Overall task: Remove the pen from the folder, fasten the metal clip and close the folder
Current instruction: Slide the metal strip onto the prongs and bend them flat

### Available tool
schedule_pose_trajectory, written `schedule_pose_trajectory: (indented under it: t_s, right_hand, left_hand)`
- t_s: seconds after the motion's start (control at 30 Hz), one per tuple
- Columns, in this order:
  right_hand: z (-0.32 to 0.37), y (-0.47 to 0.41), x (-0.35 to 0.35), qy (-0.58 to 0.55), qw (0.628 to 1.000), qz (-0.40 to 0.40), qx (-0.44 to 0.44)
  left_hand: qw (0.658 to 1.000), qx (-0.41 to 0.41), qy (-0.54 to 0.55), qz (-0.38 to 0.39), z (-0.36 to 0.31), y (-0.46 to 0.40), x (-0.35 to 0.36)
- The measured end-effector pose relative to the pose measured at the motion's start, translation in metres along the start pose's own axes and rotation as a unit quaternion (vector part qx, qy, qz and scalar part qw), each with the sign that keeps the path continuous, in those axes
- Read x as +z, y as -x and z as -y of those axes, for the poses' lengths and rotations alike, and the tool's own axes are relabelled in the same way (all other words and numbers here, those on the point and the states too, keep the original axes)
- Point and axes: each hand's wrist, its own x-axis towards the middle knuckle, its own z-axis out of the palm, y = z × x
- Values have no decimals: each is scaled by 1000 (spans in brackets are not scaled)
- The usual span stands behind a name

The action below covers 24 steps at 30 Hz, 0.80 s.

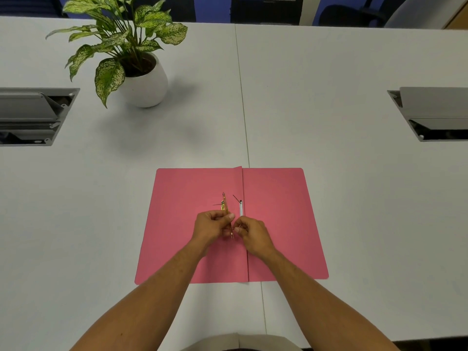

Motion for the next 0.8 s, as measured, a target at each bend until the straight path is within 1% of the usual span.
schedule_pose_trajectory:
  t_s: [0.17, 0.47, 0.63, 0.8]
  right_hand:
    - [-3, 2, 2, 2, 1000, 6, 3]
    - [-1, 0, 0, -23, 1000, -4, -2]
    - [-1, 2, -1, -42, 999, -5, 2]
    - [-1, 1, -1, -46, 999, -1, 4]
  left_hand:
    - [999, 9, -19, -24, -5, -2, 2]
    - [997, 3, -73, -20, -10, -4, 5]
    - [993, 5, -106, -41, -12, -6, 4]
    - [993, 1, -107, -39, -14, -8, 6]
